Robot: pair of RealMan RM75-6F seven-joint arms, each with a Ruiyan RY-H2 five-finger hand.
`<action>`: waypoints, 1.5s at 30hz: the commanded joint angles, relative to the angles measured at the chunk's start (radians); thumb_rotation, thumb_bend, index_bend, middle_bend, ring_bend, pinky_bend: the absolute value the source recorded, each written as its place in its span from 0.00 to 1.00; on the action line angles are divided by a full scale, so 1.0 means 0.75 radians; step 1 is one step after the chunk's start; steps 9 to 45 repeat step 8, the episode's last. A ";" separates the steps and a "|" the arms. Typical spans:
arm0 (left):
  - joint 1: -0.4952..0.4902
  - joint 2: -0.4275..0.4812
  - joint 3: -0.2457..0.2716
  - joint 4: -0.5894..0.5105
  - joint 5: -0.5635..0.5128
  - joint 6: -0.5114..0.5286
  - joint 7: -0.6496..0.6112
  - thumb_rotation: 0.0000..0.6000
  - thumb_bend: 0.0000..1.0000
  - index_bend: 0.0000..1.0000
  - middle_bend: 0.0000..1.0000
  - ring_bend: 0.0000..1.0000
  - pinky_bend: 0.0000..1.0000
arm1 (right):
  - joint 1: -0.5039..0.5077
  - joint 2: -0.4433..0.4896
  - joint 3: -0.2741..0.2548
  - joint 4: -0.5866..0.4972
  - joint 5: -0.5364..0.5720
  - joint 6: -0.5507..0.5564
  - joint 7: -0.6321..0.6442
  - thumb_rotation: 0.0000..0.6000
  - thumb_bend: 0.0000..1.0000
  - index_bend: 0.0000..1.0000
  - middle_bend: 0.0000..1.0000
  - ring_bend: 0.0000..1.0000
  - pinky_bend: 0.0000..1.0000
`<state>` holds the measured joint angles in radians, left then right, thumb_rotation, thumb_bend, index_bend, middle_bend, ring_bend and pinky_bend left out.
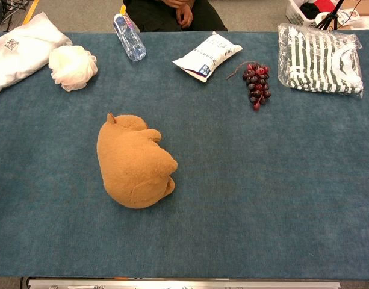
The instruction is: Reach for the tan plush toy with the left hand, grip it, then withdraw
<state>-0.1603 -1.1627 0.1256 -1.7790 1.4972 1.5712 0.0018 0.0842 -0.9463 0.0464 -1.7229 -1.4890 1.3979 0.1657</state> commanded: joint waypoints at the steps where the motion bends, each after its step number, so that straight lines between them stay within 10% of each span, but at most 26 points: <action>1: 0.022 -0.018 -0.015 0.017 0.022 0.024 0.022 1.00 0.11 0.17 0.17 0.07 0.05 | -0.006 -0.004 0.000 -0.001 -0.021 0.023 0.001 1.00 0.21 0.21 0.35 0.16 0.25; 45: 0.044 -0.030 -0.043 0.027 0.031 0.011 0.027 1.00 0.11 0.18 0.17 0.07 0.05 | -0.007 -0.005 0.001 -0.004 -0.023 0.032 -0.002 1.00 0.21 0.21 0.35 0.16 0.25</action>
